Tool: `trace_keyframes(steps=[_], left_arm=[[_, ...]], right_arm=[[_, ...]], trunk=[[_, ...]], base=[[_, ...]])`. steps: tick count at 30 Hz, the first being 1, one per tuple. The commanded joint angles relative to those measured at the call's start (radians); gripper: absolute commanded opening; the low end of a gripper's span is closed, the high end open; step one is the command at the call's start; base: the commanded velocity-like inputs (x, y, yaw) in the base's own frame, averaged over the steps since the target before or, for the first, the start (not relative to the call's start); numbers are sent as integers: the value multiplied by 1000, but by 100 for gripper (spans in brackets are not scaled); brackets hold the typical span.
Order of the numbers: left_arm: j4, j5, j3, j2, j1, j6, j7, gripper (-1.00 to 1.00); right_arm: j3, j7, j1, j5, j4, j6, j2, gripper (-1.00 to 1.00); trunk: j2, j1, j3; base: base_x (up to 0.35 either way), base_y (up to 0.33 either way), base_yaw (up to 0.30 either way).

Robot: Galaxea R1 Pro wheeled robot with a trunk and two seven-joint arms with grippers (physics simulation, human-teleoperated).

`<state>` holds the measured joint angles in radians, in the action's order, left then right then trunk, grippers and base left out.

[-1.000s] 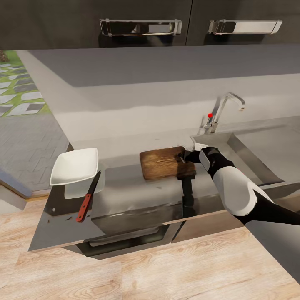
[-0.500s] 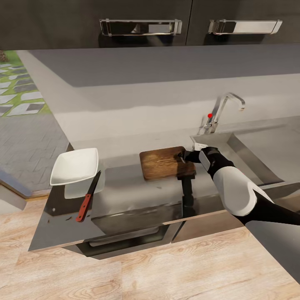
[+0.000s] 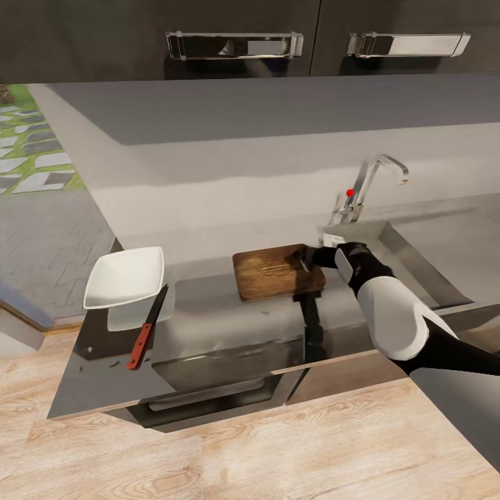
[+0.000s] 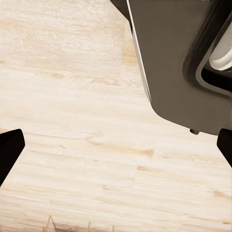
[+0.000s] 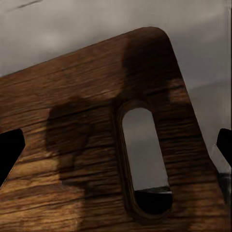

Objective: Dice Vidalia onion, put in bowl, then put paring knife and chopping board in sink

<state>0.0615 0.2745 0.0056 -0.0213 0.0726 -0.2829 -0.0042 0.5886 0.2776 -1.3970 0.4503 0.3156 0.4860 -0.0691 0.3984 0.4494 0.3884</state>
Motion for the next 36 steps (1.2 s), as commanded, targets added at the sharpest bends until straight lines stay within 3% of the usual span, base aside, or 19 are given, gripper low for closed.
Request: trace_keyframes(steps=[1, 9, 14, 36], left_arm=[[2, 3, 0, 0, -1, -5, 0, 100], [7, 4, -1, 0, -1, -88, 0, 100], [9, 5, -1, 0, -1, -105, 0, 100], [9, 5, -2, 0, -1, -110, 0, 100]], right_arm=[[5, 10, 0, 11, 9, 5, 1, 100], [-59, 22, 0, 11, 49, 6, 5, 100], [-87, 23, 0, 10, 52, 6, 4, 100], [-101, 23, 0, 10, 52, 5, -3, 100]], trunk=[[2, 1, 1], [2, 1, 1], [2, 1, 1], [2, 1, 1]], base=[[0, 0, 0], [-12, 0, 0], [-191, 0, 0], [-323, -23, 0]])
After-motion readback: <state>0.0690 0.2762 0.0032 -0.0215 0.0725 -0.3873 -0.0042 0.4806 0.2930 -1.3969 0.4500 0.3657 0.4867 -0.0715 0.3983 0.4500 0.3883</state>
